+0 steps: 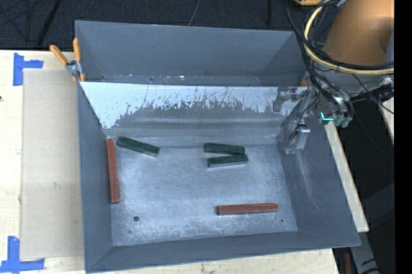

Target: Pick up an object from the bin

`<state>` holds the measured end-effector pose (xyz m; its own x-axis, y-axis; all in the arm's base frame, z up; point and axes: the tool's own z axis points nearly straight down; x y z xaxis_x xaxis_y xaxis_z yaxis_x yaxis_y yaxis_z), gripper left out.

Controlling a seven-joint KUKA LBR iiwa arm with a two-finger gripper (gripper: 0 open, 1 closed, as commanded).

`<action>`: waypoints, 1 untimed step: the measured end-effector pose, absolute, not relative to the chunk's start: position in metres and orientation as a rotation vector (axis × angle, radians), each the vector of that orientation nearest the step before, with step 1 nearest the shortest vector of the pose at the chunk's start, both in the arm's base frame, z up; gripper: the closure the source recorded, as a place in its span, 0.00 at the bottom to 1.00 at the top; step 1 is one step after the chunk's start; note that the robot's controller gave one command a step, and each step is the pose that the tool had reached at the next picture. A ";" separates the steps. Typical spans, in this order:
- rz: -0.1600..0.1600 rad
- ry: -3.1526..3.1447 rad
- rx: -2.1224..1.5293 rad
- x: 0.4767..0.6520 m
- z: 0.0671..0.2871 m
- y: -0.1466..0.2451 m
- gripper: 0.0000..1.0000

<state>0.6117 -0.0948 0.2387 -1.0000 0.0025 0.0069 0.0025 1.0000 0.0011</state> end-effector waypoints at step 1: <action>-0.005 -3.126 0.211 0.590 0.091 -0.031 0.00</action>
Offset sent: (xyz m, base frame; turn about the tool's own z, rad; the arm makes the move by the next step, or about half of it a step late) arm -0.0196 0.0614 -0.1422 -0.1395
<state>0.5897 -0.0308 0.0910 -0.9909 -0.1346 0.0081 -0.1345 0.9909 0.0038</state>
